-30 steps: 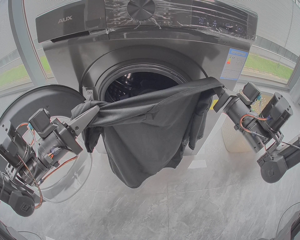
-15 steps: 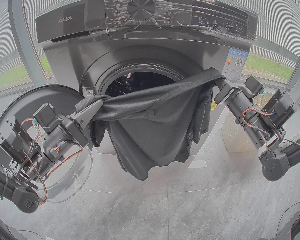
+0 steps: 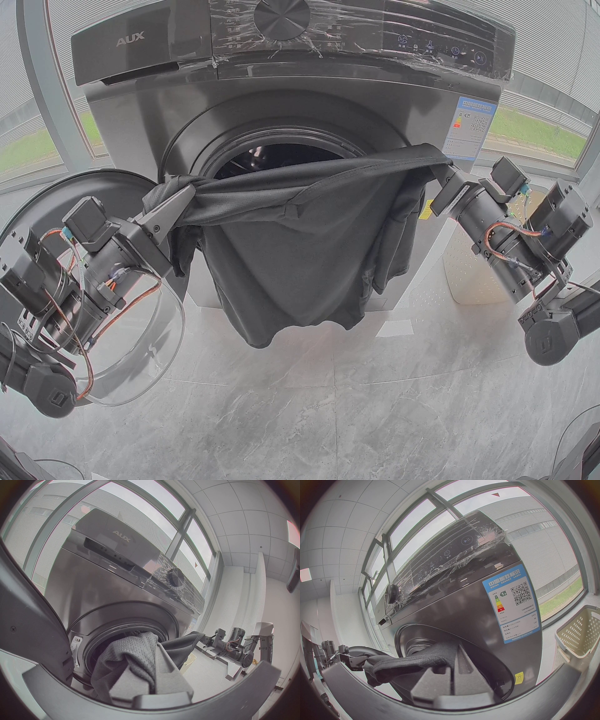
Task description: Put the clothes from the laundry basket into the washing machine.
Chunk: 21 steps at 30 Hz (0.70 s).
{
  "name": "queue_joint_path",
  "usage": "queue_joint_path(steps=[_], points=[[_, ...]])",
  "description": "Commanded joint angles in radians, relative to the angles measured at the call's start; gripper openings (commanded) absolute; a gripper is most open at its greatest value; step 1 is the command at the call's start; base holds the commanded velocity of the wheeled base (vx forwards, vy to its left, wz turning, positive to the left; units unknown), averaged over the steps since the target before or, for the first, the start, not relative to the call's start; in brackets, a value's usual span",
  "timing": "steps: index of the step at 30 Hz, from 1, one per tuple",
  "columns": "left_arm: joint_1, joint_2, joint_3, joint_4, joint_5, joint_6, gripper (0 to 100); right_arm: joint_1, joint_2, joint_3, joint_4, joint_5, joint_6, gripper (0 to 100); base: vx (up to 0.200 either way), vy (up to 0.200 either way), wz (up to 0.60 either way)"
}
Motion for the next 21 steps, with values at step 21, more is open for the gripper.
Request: queue_joint_path(steps=[21], points=[[-0.193,0.126,-0.057,-0.006,0.017,0.102,0,0.110,0.085,0.200,-0.007,-0.002,-0.019,0,0.000,0.000,0.00]])
